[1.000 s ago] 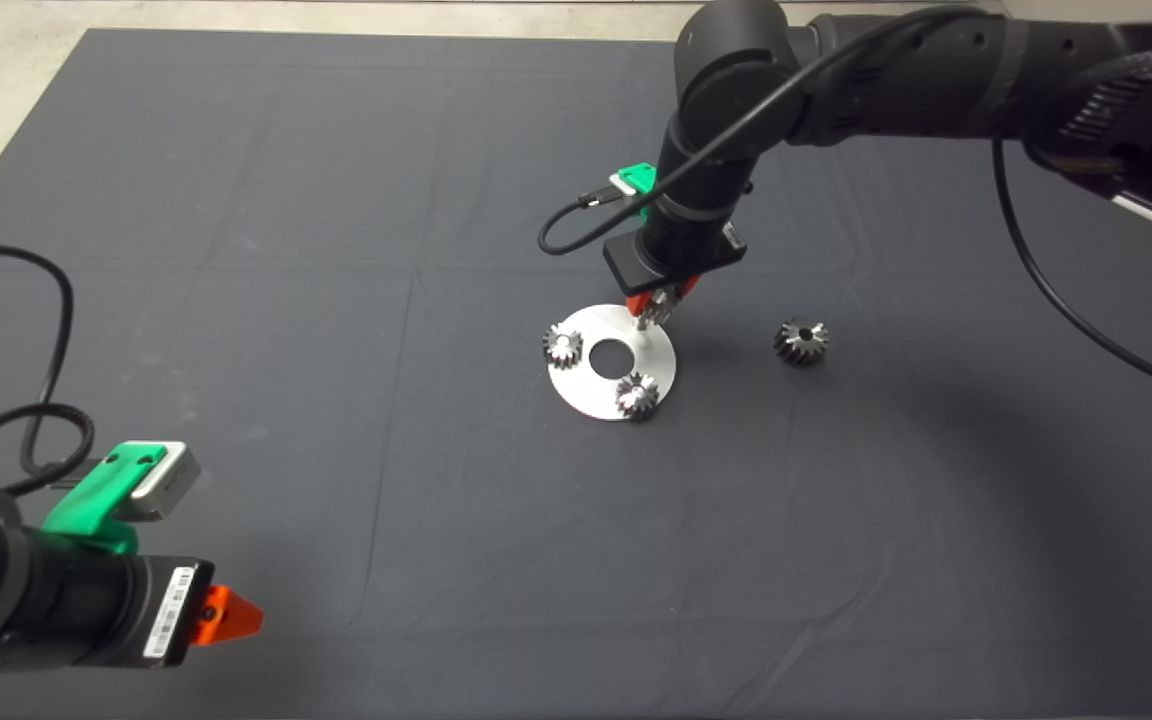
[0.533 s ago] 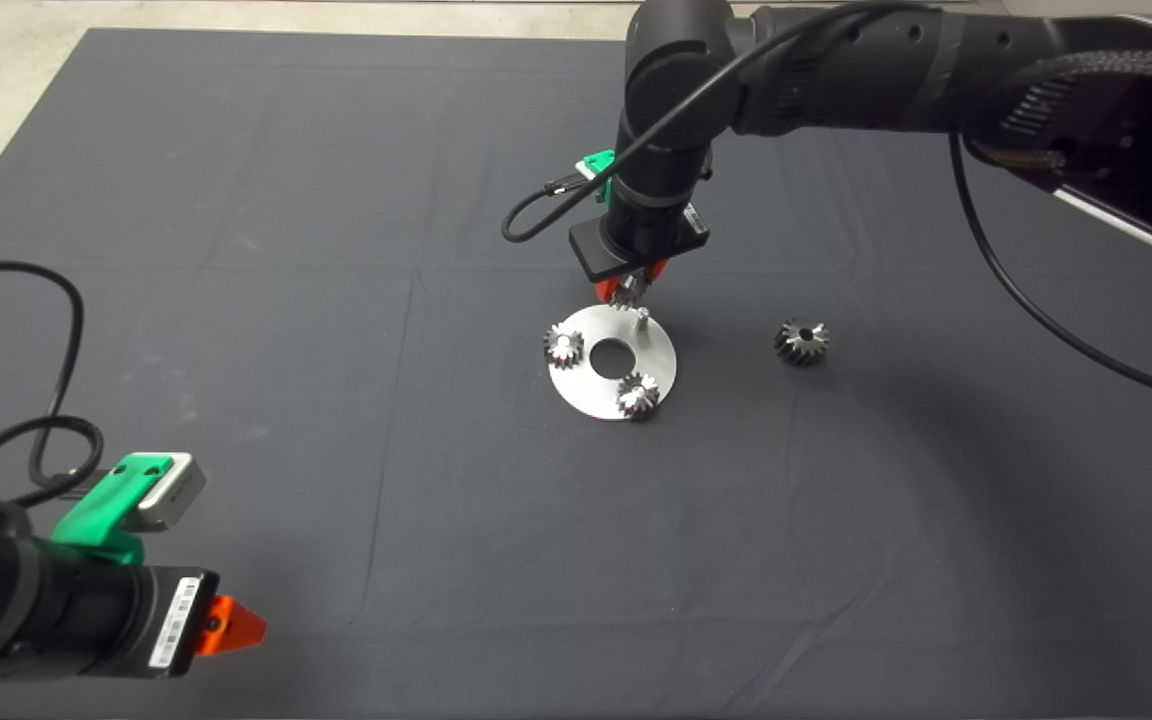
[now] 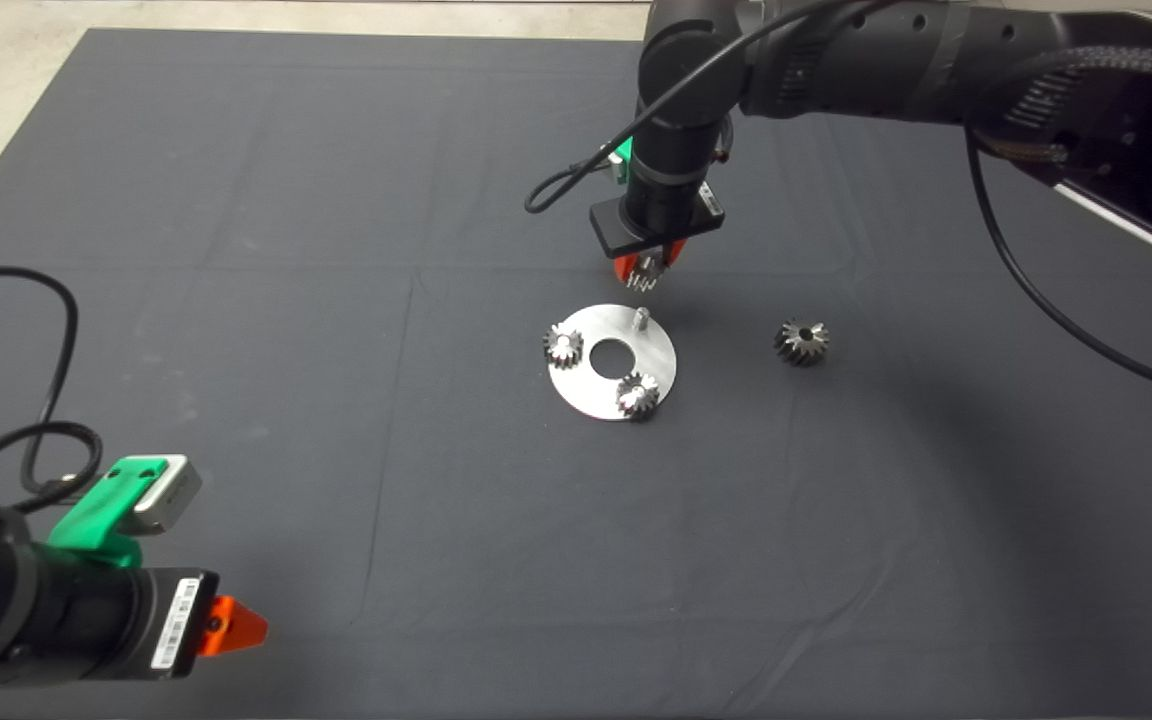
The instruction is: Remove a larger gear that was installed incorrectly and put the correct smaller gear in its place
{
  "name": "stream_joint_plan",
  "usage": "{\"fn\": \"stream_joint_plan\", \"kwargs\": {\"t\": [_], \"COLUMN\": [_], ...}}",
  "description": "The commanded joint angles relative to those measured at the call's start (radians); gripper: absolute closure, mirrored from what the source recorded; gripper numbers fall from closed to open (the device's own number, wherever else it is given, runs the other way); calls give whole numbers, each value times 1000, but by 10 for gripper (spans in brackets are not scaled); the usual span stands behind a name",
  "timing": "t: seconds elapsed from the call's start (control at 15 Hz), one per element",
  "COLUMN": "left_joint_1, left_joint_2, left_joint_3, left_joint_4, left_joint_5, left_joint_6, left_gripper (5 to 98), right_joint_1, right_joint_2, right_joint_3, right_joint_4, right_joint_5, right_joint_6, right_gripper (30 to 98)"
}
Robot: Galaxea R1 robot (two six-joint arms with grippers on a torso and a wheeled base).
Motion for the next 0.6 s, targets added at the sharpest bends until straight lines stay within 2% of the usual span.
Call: {"fn": "stream_joint_plan", "kwargs": {"t": [0.0,0.2,0.33,0.53], "left_joint_1": [-1,0,0,0], "left_joint_2": [-5,-3,-3,-3], "left_joint_3": [11,8,7,7], "left_joint_4": [10,10,10,10], "left_joint_5": [2,2,2,2], "left_joint_6": [-3,-3,-1,-1], "left_gripper": [197,197,197,197], "right_joint_1": [28,25,8,1], "right_joint_2": [9,15,25,25], "right_joint_3": [-6,-29,-50,-74], "right_joint_4": [36,72,90,97], "right_joint_5": [-87,-88,-88,-87], "right_joint_6": [-5,-8,-47,-56], "right_gripper": [934,934,934,934]}}
